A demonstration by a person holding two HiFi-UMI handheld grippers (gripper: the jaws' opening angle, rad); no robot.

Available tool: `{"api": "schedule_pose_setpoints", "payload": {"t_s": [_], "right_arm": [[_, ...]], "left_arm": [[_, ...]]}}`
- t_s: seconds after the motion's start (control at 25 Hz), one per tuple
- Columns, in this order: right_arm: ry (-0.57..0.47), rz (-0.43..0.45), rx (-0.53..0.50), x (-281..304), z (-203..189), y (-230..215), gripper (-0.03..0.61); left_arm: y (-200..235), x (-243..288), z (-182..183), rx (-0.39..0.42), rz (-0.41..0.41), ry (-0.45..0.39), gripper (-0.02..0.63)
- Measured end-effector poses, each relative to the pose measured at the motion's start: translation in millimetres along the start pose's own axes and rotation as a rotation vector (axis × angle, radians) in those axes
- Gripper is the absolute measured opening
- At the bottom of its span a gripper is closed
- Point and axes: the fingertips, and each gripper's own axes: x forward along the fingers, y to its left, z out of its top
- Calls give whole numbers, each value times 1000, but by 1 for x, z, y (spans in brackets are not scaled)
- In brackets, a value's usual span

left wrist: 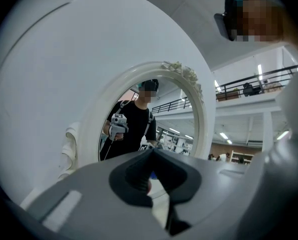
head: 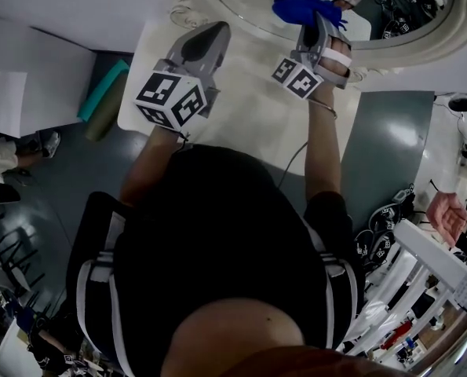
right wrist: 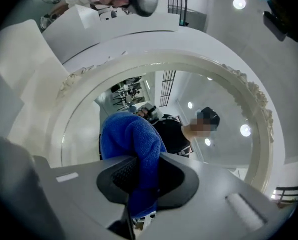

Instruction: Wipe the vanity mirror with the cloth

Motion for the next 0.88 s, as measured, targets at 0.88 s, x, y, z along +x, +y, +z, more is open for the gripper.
{"api": "schedule_pose_setpoints", "payload": {"t_s": [0.88], "right_arm": [[148, 457, 57, 2, -53, 159, 54]], "left_arm": [[-16, -5, 27, 8, 12, 4, 9]]}}
